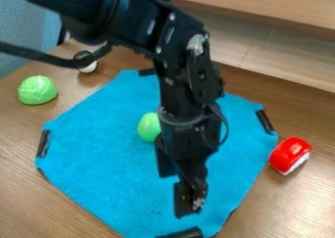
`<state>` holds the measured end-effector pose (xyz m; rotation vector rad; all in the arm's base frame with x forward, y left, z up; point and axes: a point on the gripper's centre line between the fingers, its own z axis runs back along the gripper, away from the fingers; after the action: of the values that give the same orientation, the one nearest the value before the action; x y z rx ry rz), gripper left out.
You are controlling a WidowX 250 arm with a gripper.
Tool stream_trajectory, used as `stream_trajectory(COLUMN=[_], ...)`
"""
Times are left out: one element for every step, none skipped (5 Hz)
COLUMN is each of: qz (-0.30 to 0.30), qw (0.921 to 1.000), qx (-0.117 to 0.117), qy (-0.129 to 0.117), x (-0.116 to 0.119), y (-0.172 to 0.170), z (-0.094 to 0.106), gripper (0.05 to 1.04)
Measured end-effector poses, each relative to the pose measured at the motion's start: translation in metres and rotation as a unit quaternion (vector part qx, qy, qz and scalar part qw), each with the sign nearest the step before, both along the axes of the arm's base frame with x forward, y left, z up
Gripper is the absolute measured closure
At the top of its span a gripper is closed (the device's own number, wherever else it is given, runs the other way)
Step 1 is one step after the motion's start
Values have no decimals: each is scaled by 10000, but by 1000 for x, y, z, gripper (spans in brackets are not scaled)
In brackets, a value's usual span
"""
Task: Fold the cloth from bottom right to top left to cover the green figure
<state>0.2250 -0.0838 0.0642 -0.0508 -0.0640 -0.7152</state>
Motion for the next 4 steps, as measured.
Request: stream_trajectory(qz=[-332,-554,-588,-578], qw=[9994,9985,9982,9978], qx=[-44,26,128,267], qy=[32,-26,-84,-162], x=[-19,-32,-37,-35], y=[-12,-20,-18,-14], z=[-3,-6,-14,-24], gripper=[83,83,83,83])
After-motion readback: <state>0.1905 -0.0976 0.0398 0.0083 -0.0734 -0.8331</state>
